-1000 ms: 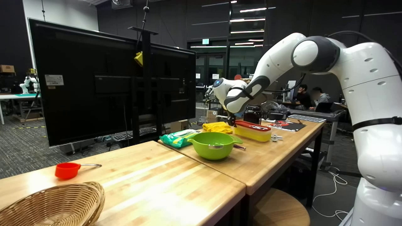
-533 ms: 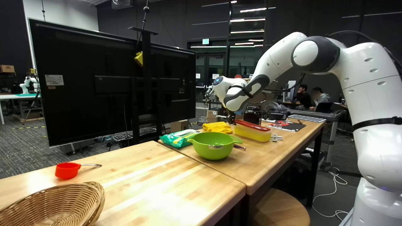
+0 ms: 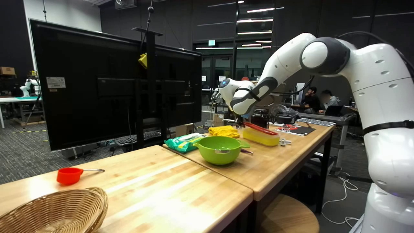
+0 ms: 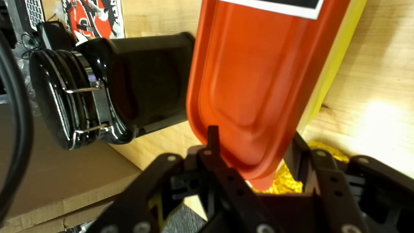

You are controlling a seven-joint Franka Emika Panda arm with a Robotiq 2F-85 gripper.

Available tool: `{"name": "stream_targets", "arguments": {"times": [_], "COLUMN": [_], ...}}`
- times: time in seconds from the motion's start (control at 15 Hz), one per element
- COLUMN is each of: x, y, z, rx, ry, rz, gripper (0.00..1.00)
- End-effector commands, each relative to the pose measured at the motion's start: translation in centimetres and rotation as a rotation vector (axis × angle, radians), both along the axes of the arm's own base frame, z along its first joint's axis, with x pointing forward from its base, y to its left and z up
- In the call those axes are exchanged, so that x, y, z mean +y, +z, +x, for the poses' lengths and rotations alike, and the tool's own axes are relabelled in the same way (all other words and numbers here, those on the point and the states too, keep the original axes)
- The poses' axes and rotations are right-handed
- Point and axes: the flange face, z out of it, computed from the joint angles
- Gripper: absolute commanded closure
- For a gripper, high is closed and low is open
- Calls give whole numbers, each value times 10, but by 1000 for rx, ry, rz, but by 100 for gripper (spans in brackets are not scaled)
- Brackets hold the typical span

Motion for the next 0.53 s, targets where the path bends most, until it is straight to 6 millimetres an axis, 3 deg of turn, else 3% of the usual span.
{"name": "stream_targets", "arguments": {"times": [0.0, 0.2, 0.47], "x": [0, 1, 1], "y": [5, 6, 17], "z": [-2, -2, -6], "rx": [0, -2, -13], "ry": [5, 5, -19], "rz": [2, 2, -20], "gripper": [79, 99, 97]}}
